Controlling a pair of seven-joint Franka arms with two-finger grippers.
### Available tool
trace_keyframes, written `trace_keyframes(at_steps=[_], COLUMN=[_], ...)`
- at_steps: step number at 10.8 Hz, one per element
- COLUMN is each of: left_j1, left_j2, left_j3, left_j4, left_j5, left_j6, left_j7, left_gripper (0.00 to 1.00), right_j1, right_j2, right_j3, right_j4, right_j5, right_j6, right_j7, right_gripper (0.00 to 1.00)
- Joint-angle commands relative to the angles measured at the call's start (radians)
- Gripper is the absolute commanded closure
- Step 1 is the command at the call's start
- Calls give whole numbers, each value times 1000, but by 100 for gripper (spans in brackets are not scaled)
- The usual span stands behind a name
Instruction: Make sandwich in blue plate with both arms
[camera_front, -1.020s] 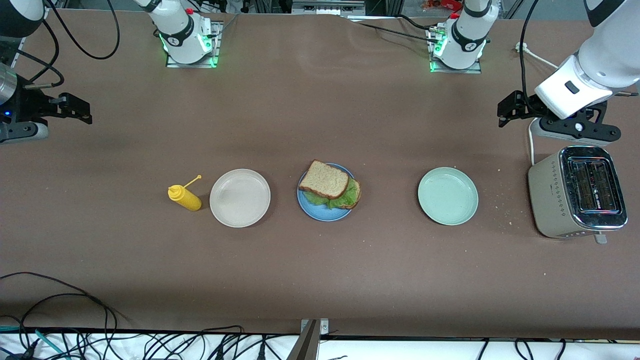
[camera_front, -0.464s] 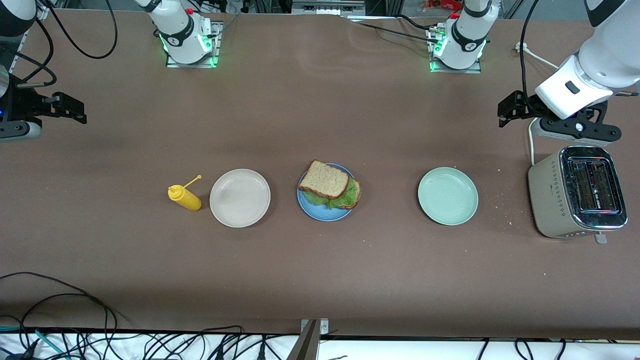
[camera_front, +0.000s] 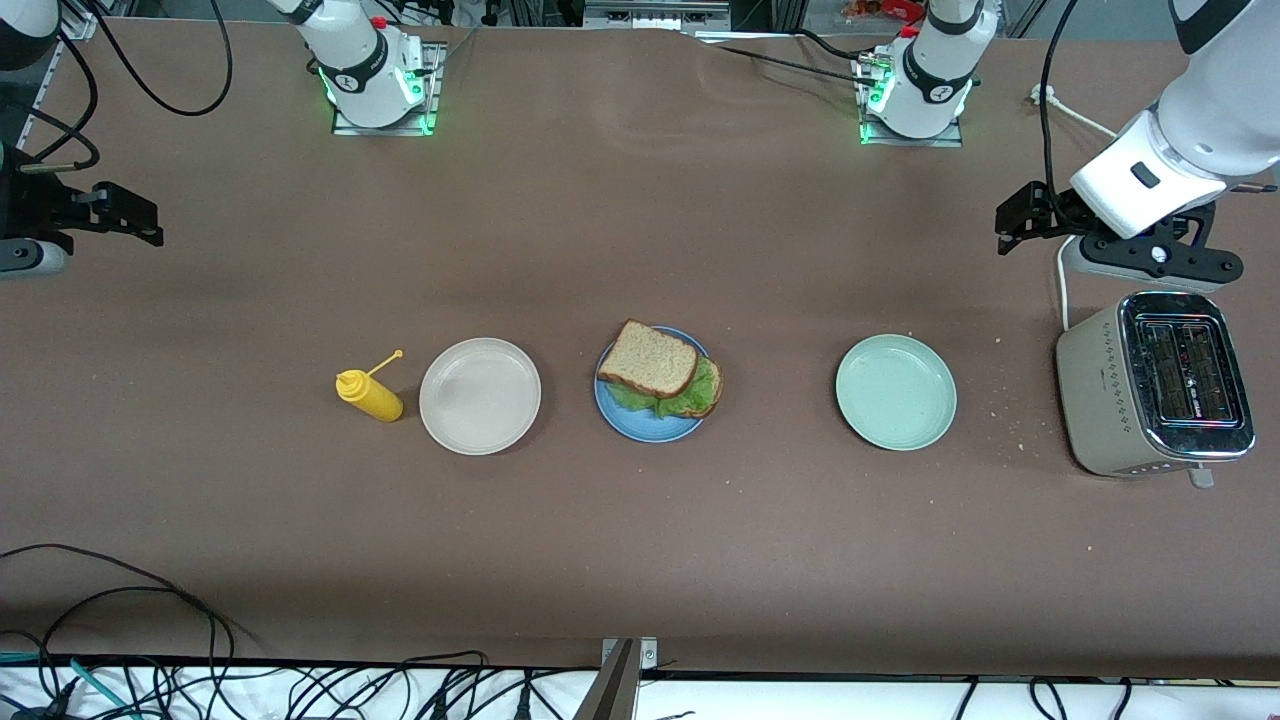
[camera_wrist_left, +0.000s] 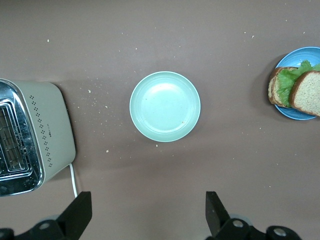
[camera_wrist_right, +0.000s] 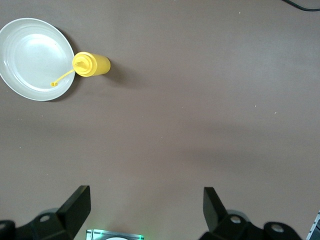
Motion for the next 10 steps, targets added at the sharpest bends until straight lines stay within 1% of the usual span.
trace_keyframes(at_steps=[1,2,3,10], left_j1=[7,7,7,9], left_j2=[-8,-8,-8,-8], left_j3=[-1,-1,-1,-1], left_j4=[2,2,2,2], left_j5=[-26,-26,-26,-26], left_j6=[-5,-7,-7,-5], left_j7=[-2,-2,-2,-2], left_gripper=[0,0,0,0], right_j1=[-5,-5,-5,-5], right_j2=[-13,-13,-13,-13], right_j3=[-4,-20,-24,-24], right_j4=[-2,-2,-2,-1], right_j5=[8,8,10,8], right_j6=[0,0,0,-1], right_j7=[-1,4,4,-4], right_gripper=[0,0,0,0])
